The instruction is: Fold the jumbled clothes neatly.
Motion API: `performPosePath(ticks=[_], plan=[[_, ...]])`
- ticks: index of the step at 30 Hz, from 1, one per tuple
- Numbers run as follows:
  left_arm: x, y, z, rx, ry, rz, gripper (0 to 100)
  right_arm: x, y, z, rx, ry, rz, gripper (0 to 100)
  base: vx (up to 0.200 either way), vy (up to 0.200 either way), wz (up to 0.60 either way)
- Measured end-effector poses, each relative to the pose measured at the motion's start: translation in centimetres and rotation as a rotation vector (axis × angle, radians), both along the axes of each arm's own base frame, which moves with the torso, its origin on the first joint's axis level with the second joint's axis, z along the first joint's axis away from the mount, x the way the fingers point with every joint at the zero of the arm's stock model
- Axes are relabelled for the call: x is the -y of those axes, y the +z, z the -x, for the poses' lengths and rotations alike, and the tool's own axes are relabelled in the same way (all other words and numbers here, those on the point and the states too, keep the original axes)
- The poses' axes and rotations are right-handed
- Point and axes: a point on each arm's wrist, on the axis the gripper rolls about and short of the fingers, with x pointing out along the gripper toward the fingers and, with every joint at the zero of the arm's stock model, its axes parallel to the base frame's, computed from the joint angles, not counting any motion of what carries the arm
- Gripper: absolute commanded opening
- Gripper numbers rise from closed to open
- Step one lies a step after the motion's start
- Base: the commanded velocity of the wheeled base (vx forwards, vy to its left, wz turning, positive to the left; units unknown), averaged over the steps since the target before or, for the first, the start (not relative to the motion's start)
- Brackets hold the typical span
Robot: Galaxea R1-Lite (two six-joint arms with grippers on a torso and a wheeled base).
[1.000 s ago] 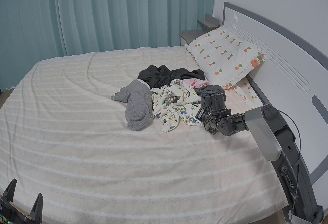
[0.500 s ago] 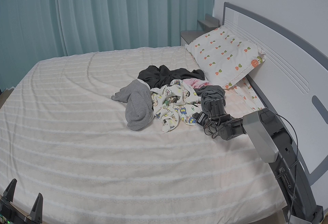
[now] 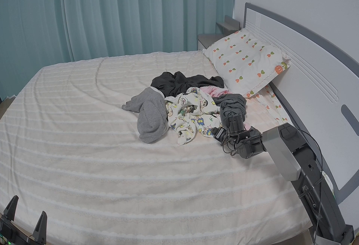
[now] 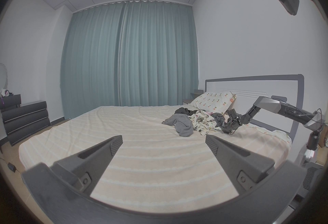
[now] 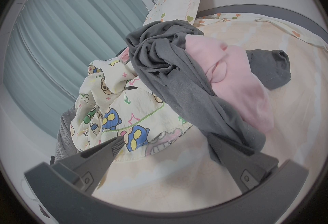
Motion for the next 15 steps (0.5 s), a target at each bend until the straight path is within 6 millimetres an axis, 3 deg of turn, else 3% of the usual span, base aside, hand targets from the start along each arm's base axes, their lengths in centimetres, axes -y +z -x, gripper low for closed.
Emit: performPosePath(ticks=[9, 15], plan=[[0.0, 0.0, 0.0, 0.000, 0.000, 0.000, 100, 1.7, 0.1, -0.6, 0.018, -0.013, 0.096, 100, 0.000, 0.000, 0.00], [0.0, 0.0, 0.0, 0.000, 0.000, 0.000, 100, 1.5, 0.8, -0.8, 0.071, -0.006, 0.112, 100, 0.000, 0.000, 0.00]])
